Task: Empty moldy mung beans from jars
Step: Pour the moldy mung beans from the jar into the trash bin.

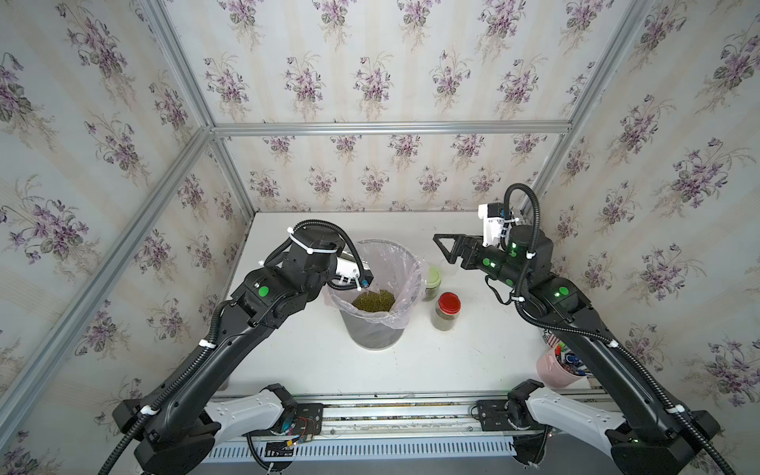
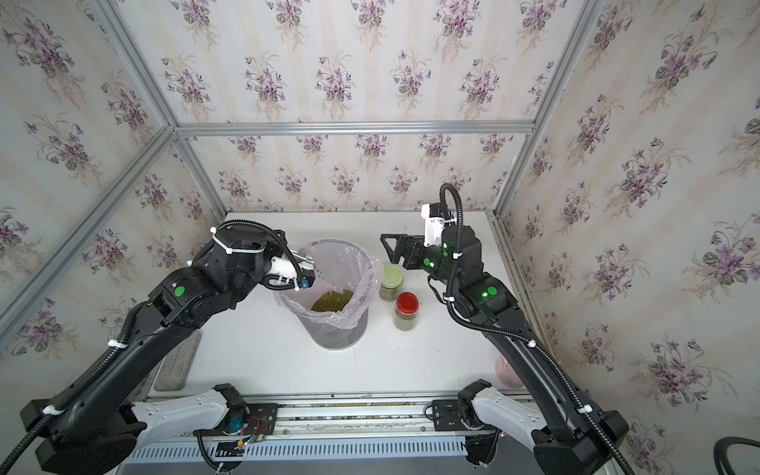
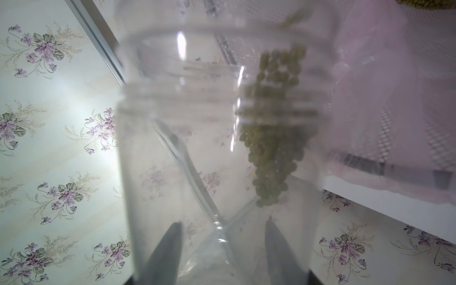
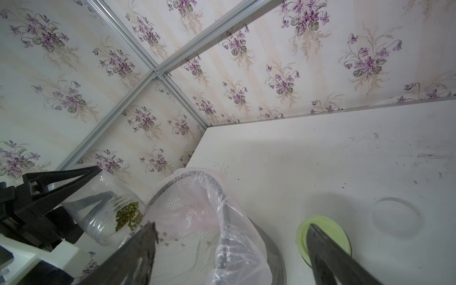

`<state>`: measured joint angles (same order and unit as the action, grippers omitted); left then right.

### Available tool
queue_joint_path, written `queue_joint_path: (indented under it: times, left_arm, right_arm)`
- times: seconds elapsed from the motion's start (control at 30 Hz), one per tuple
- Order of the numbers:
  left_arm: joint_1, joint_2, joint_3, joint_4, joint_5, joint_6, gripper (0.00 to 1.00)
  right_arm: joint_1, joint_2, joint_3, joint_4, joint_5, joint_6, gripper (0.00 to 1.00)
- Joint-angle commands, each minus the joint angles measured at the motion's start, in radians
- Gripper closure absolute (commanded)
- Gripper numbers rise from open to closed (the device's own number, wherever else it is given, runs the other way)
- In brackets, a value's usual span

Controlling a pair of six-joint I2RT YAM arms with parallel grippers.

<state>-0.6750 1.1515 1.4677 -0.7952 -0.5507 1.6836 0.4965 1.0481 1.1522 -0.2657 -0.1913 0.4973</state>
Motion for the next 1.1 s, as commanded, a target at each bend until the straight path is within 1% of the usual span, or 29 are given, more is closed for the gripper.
queue_joint_path:
  times: [0.0, 0.2, 0.27, 0.4, 0.47, 0.57, 0.6, 0.7, 0.77, 0.83, 0.87, 0.93, 0.97, 1.0, 1.03, 1.07]
  left_arm:
    - [-0.006, 0.001, 0.001, 0.022, -0.018, 0.083, 0.9]
    - [-0.019, 0.005, -0.005, 0.023, -0.034, 0.097, 0.9]
    - [-0.032, 0.014, -0.019, 0.035, -0.068, 0.112, 0.91]
    - [-0.057, 0.03, -0.024, 0.04, -0.096, 0.128, 0.91]
    - [-0.085, 0.039, -0.016, 0.044, -0.124, 0.146, 0.91]
    - [-0.146, 0.047, -0.008, 0.056, -0.199, 0.175, 0.92]
    - [-0.153, 0.045, -0.006, 0.057, -0.204, 0.177, 0.92]
    - [-0.119, 0.053, 0.001, 0.057, -0.164, 0.165, 0.91]
    - [-0.128, 0.059, -0.013, 0.065, -0.201, 0.184, 0.91]
    - [-0.133, 0.057, -0.014, 0.063, -0.189, 0.171, 0.9]
    - [-0.133, 0.057, -0.02, 0.063, -0.198, 0.179, 0.9]
    - [-0.165, 0.059, -0.02, 0.067, -0.272, 0.199, 0.91]
    - [-0.172, 0.055, -0.007, 0.064, -0.255, 0.184, 0.9]
    - [-0.145, 0.047, -0.003, 0.061, -0.189, 0.171, 0.88]
    - [-0.116, 0.046, -0.01, 0.061, -0.151, 0.18, 0.87]
    - [-0.107, 0.057, -0.026, 0.067, -0.195, 0.209, 0.89]
  right_arm:
    - [-0.001, -0.003, 0.004, 0.023, 0.001, 0.007, 0.08]
    - [-0.001, 0.008, 0.05, -0.025, 0.013, -0.002, 0.08]
    - [-0.001, 0.017, 0.064, -0.049, 0.021, -0.004, 0.08]
    - [-0.001, 0.025, 0.061, -0.056, 0.016, 0.0, 0.08]
    - [-0.001, 0.024, 0.055, -0.054, 0.015, 0.004, 0.08]
    - [-0.001, 0.021, 0.044, -0.045, 0.015, 0.007, 0.08]
    - [-0.001, 0.02, 0.044, -0.044, 0.017, 0.007, 0.08]
    - [-0.001, 0.018, 0.041, -0.036, 0.01, 0.009, 0.08]
    - [-0.001, 0.02, 0.043, -0.034, 0.004, 0.009, 0.08]
    - [-0.001, 0.019, 0.047, -0.038, 0.007, 0.005, 0.08]
    - [-0.001, 0.017, 0.046, -0.037, 0.007, 0.005, 0.08]
    - [-0.001, 0.013, 0.044, -0.038, 0.006, 0.004, 0.08]
    - [-0.001, 0.013, 0.044, -0.04, 0.008, 0.003, 0.08]
    - [-0.001, 0.013, 0.044, -0.04, 0.01, 0.003, 0.08]
    - [-0.001, 0.013, 0.042, -0.037, 0.008, 0.001, 0.08]
    - [-0.001, 0.013, 0.04, -0.031, 0.003, 0.006, 0.08]
